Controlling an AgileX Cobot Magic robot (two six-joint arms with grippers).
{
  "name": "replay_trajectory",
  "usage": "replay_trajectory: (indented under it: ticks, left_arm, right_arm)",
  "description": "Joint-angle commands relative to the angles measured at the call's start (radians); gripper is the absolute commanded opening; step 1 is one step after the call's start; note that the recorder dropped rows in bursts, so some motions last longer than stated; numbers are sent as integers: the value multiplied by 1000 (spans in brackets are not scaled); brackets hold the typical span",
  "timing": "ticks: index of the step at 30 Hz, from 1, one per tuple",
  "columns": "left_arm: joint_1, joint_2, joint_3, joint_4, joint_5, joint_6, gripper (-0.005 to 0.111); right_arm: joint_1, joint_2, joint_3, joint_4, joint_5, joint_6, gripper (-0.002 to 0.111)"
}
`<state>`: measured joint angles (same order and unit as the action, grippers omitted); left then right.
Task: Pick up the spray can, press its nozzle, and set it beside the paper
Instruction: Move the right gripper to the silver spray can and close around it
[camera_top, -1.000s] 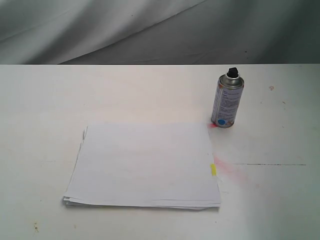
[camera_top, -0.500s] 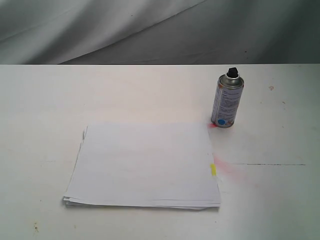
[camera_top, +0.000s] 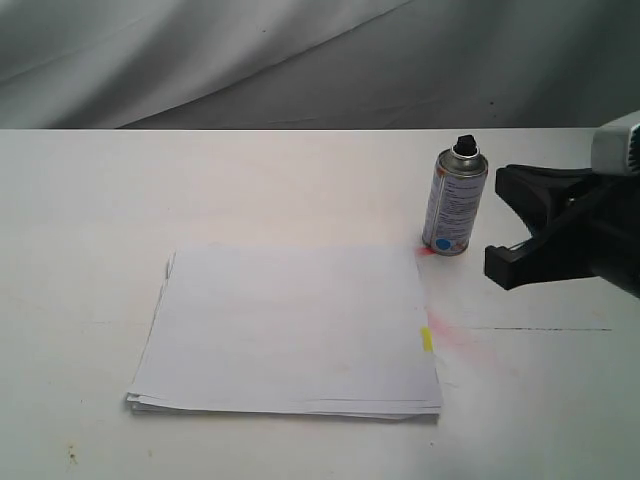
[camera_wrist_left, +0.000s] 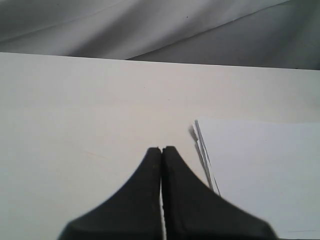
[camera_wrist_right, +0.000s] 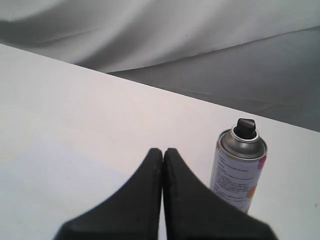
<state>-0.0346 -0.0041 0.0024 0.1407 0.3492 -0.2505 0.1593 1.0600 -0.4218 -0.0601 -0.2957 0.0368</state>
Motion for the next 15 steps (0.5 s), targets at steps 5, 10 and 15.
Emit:
replay_trajectory:
  ticks: [5,10,15]
  left_arm:
    - [-5,4,-2,4,-1,-4,0]
    - [-5,4,-2,4,-1,-4,0]
    - [-5,4,-2,4,-1,-4,0]
  right_arm:
    - [5,27,-7,-10,-41,5,0]
    - [5,26,37,-10,-100,2,0]
    - [2,29,139,23,-246,-10,0]
